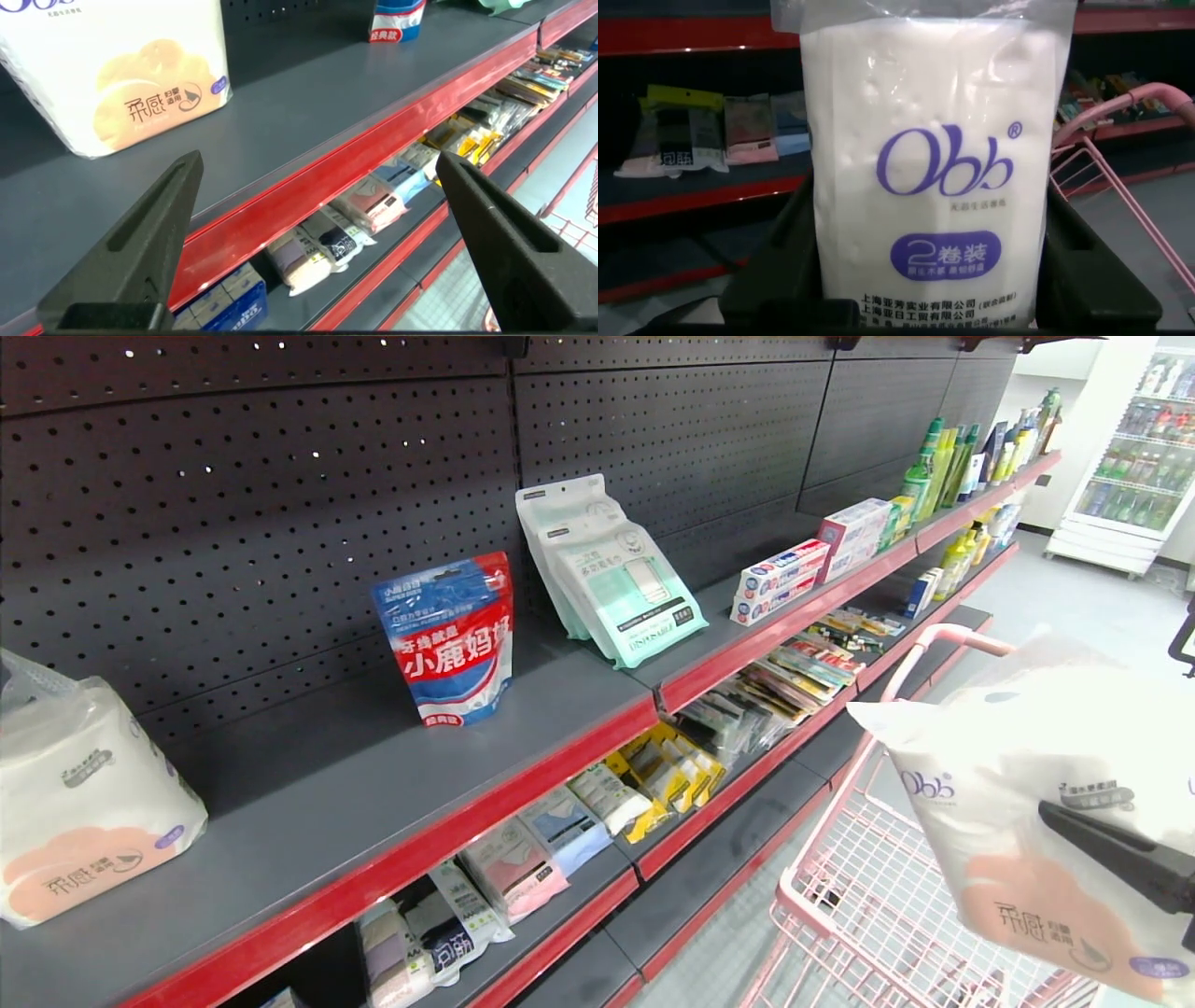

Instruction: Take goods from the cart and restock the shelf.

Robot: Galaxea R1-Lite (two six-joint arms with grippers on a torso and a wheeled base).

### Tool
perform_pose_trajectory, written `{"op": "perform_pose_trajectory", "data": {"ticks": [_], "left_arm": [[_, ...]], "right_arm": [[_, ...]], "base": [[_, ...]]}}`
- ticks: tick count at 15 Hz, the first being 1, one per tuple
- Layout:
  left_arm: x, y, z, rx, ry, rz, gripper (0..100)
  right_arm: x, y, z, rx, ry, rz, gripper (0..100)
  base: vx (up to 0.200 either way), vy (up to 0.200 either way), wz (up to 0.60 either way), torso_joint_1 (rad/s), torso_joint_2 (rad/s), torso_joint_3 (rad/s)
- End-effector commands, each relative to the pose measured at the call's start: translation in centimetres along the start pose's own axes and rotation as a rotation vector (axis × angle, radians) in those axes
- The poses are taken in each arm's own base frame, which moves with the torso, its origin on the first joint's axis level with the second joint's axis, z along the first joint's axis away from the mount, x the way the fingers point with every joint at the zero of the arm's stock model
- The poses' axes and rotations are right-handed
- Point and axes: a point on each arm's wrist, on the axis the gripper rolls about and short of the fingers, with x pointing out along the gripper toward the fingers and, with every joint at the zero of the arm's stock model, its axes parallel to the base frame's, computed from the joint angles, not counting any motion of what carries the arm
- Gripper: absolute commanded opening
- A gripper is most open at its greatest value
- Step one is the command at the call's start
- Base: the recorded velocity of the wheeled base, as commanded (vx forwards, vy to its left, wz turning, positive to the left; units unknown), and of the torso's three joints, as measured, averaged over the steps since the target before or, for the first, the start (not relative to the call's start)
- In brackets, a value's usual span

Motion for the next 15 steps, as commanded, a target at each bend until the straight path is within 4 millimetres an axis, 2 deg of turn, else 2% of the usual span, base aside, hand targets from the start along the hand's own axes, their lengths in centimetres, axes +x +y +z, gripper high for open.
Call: {"op": "perform_pose_trajectory", "data": {"ticks": [1, 5, 15], "left_arm": [[0.0, 0.0, 0.0, -0.003, 0.001, 0.0, 100], [0.0, 0.0, 0.0, -0.002, 0.001, 0.0, 100], [0.0, 0.0, 0.0, -0.002, 0.001, 0.0, 100]], "right_arm": [[-0.5, -0.1, -0.3, 0.0, -0.001, -0.029, 0], [-1.3, 0.4, -1.5, -0.021, 0.011, -0.056, 0], [-1.7, 0.7, -2.2, -0.047, 0.02, -0.068, 0]], "base": [[0.0, 0.0, 0.0, 0.0, 0.0, 0.0], [0.0, 0.0, 0.0, 0.0, 0.0, 0.0], [0.0, 0.0, 0.0, 0.0, 0.0, 0.0]]}}
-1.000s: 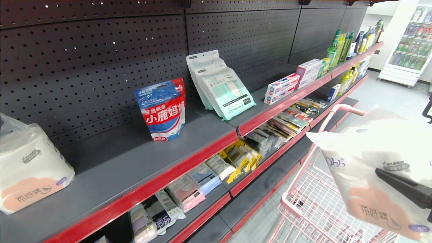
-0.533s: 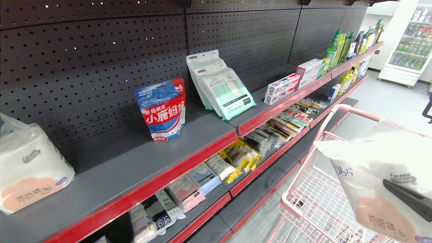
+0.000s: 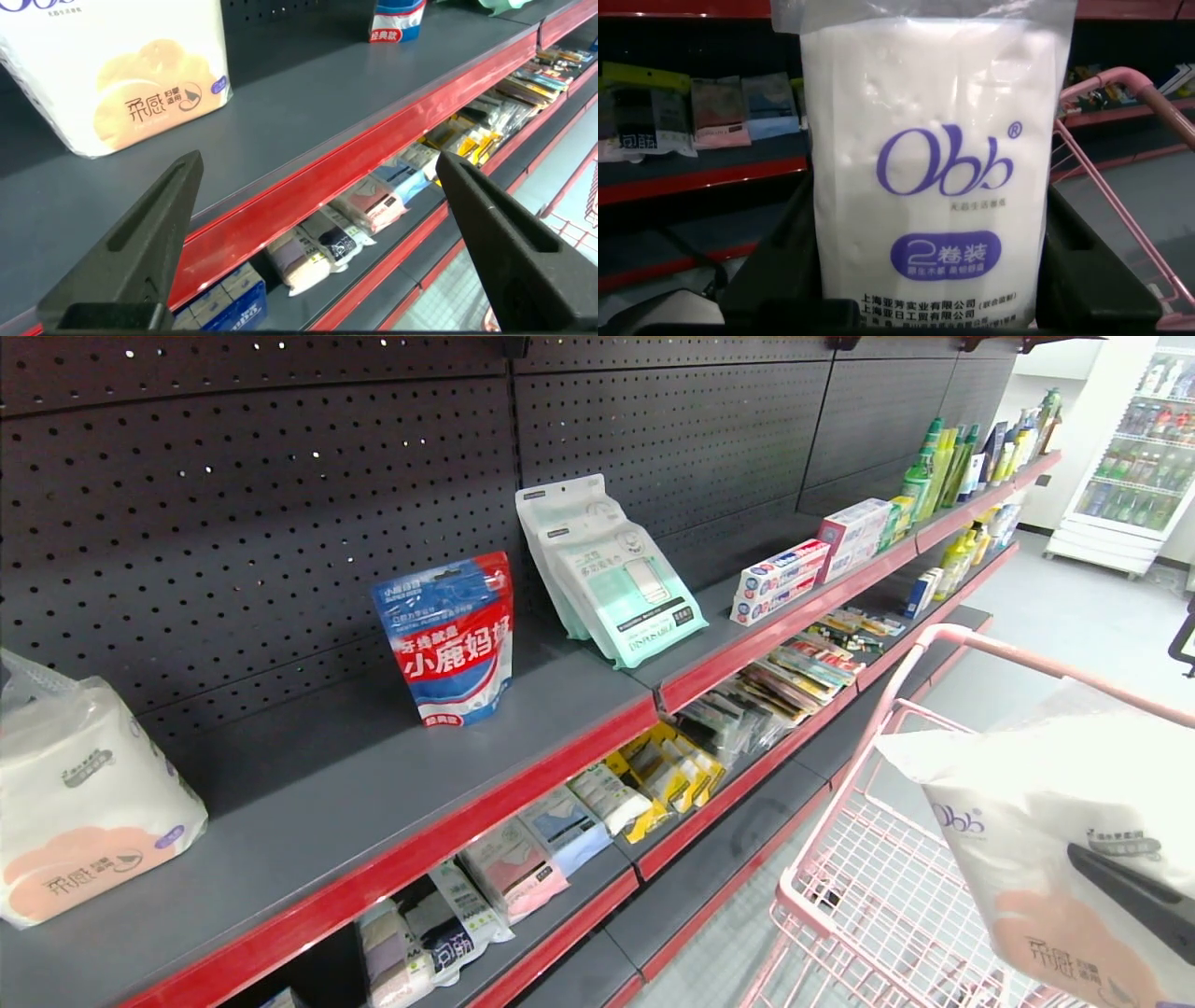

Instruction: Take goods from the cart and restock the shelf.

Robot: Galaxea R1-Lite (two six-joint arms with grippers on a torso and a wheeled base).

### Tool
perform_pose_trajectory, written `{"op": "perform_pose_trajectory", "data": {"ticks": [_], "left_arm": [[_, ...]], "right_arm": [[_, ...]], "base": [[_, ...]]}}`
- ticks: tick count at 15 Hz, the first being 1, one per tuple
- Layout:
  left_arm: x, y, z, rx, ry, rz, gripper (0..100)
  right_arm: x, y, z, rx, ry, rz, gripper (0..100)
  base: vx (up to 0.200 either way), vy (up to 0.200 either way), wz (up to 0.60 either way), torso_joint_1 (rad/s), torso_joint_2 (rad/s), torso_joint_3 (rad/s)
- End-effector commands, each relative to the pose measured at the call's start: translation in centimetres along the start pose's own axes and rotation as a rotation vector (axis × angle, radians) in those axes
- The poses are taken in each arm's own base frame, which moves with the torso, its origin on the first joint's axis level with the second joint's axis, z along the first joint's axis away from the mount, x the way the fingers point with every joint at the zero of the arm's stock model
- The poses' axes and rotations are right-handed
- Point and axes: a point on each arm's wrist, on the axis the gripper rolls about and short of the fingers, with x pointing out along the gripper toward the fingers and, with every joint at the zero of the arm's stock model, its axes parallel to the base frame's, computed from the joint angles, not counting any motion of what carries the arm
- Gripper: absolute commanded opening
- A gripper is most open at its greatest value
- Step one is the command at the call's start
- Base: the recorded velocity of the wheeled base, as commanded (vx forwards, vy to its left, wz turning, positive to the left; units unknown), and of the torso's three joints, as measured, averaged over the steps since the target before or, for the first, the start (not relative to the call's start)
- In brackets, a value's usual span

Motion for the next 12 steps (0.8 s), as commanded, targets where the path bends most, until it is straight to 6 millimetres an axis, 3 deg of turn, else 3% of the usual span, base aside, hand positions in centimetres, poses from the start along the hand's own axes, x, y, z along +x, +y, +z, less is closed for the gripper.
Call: {"op": "perform_pose_trajectory", "data": {"ticks": [1, 3, 12], "left_arm": [[0.01, 0.0, 0.0, 0.0, 0.001, 0.0, 100], [0.01, 0.0, 0.0, 0.0, 0.001, 0.0, 100], [0.01, 0.0, 0.0, 0.0, 0.001, 0.0, 100]], "right_arm": [[0.05, 0.07, -0.23, 0.002, 0.009, 0.004, 0], [0.03, 0.12, -0.35, -0.007, 0.012, 0.005, 0], [0.03, 0.14, -0.44, -0.008, 0.015, 0.006, 0]], "base": [[0.0, 0.0, 0.0, 0.0, 0.0, 0.0], [0.0, 0.0, 0.0, 0.0, 0.0, 0.0], [0.0, 0.0, 0.6, 0.004, 0.0, 0.002]]}}
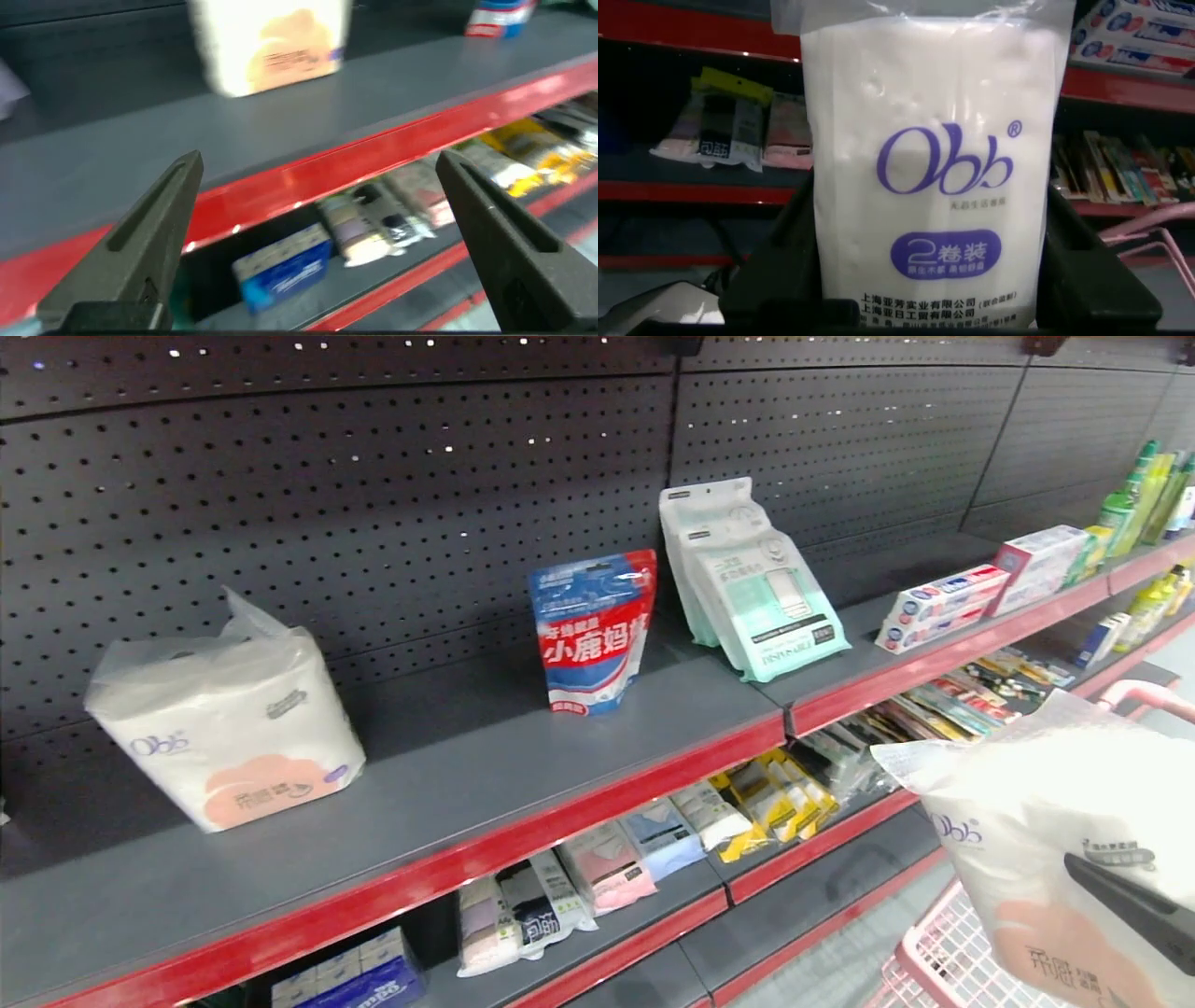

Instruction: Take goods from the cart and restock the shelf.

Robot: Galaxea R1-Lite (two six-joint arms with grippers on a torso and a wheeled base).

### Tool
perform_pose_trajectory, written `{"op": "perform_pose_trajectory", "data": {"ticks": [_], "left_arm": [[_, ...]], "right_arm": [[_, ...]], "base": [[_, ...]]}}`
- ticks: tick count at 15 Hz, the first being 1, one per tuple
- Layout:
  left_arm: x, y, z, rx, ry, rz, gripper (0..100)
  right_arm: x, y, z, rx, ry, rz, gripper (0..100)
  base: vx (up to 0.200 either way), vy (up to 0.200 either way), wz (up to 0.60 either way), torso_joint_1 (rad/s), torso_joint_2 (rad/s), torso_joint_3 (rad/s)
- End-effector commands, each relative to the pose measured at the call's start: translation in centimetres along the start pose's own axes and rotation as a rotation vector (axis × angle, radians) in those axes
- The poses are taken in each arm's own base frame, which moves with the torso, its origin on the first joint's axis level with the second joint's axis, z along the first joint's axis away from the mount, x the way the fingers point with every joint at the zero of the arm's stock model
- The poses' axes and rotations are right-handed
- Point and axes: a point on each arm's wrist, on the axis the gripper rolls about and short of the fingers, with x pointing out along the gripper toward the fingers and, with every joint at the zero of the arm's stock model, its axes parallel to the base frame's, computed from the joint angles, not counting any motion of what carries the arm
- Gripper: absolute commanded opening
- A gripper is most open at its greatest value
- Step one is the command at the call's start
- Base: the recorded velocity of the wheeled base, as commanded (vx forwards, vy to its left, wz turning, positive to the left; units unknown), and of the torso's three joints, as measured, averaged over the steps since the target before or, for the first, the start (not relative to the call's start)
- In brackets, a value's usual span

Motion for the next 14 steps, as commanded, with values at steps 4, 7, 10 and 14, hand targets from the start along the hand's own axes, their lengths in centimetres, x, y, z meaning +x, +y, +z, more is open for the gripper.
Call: {"op": "perform_pose_trajectory", "data": {"ticks": [4, 7, 10, 14], "left_arm": [[0.01, 0.0, 0.0, 0.0, 0.001, 0.0, 100], [0.01, 0.0, 0.0, -0.002, 0.001, 0.0, 100], [0.01, 0.0, 0.0, -0.002, 0.001, 0.0, 100], [0.04, 0.0, 0.01, 0.003, 0.006, 0.0, 100]], "right_arm": [[0.04, 0.03, -0.09, -0.017, 0.004, 0.002, 0], [0.15, 0.03, -0.06, -0.023, 0.006, 0.01, 0], [0.24, 0.05, -0.06, -0.019, 0.007, 0.016, 0], [0.08, 0.15, 0.14, 0.059, -0.015, 0.039, 0]], "base": [[0.0, 0.0, 0.45, 0.002, 0.0, 0.002], [0.0, 0.0, 0.0, 0.0, 0.0, 0.0], [0.0, 0.0, 0.0, 0.0, 0.0, 0.0], [0.0, 0.0, 0.0, 0.0, 0.0, 0.0]]}}
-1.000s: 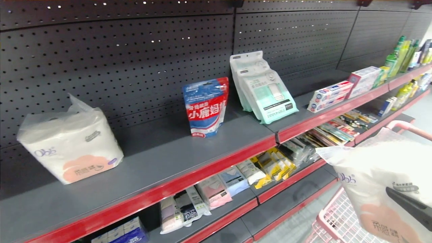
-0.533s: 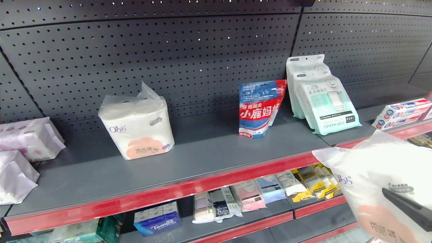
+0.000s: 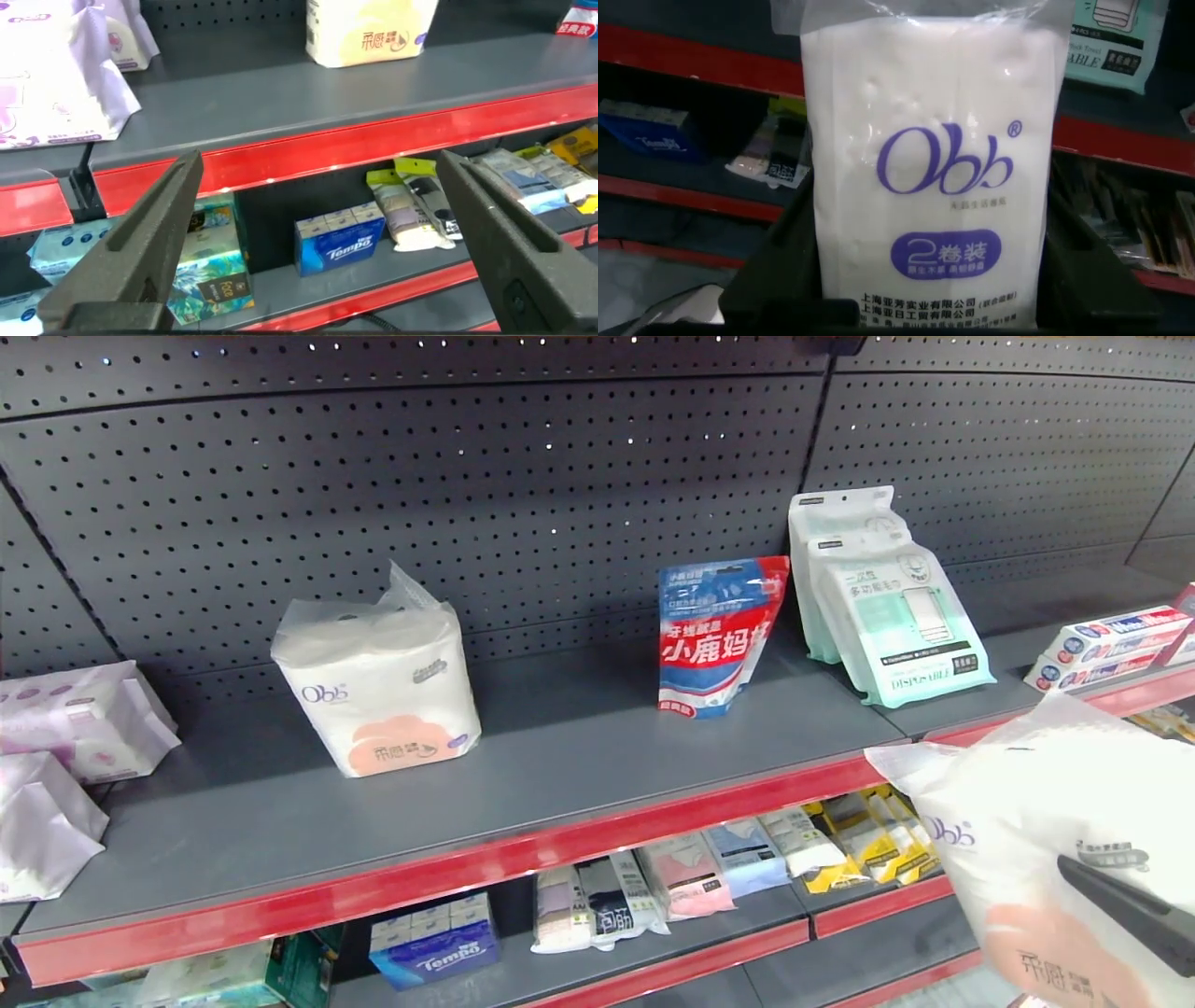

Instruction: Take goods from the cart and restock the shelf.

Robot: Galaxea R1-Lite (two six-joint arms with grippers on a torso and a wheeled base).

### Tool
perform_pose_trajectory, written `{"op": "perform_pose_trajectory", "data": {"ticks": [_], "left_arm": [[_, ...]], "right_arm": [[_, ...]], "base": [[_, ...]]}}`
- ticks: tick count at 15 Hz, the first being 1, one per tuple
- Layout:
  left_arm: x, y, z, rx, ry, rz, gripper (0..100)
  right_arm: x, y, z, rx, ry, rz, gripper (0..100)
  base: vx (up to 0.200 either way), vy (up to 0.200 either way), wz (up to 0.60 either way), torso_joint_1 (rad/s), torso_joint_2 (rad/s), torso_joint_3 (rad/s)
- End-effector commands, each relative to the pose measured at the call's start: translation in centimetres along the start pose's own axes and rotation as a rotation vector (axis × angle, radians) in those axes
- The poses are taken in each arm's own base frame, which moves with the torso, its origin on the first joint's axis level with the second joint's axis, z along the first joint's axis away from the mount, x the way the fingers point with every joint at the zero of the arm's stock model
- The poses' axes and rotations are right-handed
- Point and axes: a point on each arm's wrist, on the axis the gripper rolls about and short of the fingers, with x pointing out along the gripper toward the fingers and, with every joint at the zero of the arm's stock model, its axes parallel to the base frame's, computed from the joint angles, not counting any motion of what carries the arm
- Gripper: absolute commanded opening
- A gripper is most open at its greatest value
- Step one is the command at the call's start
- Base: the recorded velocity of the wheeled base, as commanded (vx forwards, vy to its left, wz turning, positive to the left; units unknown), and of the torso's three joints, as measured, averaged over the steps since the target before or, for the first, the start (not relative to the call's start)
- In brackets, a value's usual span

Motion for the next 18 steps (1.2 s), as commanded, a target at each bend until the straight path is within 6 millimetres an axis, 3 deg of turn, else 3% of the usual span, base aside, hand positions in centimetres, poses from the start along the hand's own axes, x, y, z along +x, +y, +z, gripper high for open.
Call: {"op": "perform_pose_trajectory", "data": {"ticks": [1, 4, 6, 7, 8, 9, 10, 13, 16, 18], "left_arm": [[0.0, 0.0, 0.0, 0.002, 0.006, 0.0, 100], [0.0, 0.0, 0.0, 0.003, -0.002, 0.003, 100], [-0.1, 0.0, 0.4, 0.035, -0.02, 0.001, 100], [-0.6, 0.0, 4.5, 0.025, -0.078, 0.0, 100], [0.3, 0.1, 9.1, -0.037, -0.053, -0.034, 100], [0.3, 0.1, 9.1, -0.037, -0.053, -0.034, 100], [1.6, 0.1, 10.8, -0.055, 0.025, -0.045, 100], [5.4, 0.2, 10.5, -0.029, 0.194, 0.037, 100], [8.6, -0.3, 10.0, -0.054, 0.31, -0.182, 100], [11.2, -0.6, 10.5, -0.076, 0.287, -0.332, 100]], "right_arm": [[-0.4, 0.4, 0.2, 0.041, -0.039, 0.07, 0], [-1.0, 0.6, -0.2, 0.014, -0.055, 0.06, 0], [-1.3, 0.4, 0.5, 0.014, -0.086, 0.031, 0], [-1.4, 0.4, 0.6, 0.027, -0.09, 0.038, 0], [-1.4, 0.4, 0.6, 0.041, -0.093, 0.041, 0], [-1.4, 0.4, 0.6, 0.041, -0.093, 0.041, 0], [-1.4, 0.3, 1.0, 0.036, -0.104, 0.041, 0], [-1.4, 0.2, 1.3, 0.035, -0.11, 0.032, 0], [-1.3, 0.2, 1.3, 0.036, -0.102, 0.031, 0], [-1.0, 0.1, 1.3, 0.04, -0.084, 0.034, 0]], "base": [[0.0, 0.0, 0.0, 0.0, 0.0, 0.0], [0.0, 0.0, 0.0, 0.0, 0.0, 0.0], [0.0, 0.0, 0.0, 0.0, 0.0, 0.0], [0.0, 0.0, 0.0, 0.0, 0.0, 0.0], [0.0, 0.0, 0.0, 0.0, 0.0, 0.0], [0.0, 0.0, 0.0, 0.0, 0.0, 0.0], [0.0, 0.0, 0.0, 0.0, 0.0, 0.0], [0.0, 0.0, 0.0, 0.0, 0.0, 0.0], [0.0, 0.0, 0.0, 0.0, 0.0, 0.0], [0.0, 0.0, 0.0, 0.0, 0.0, 0.0]]}}
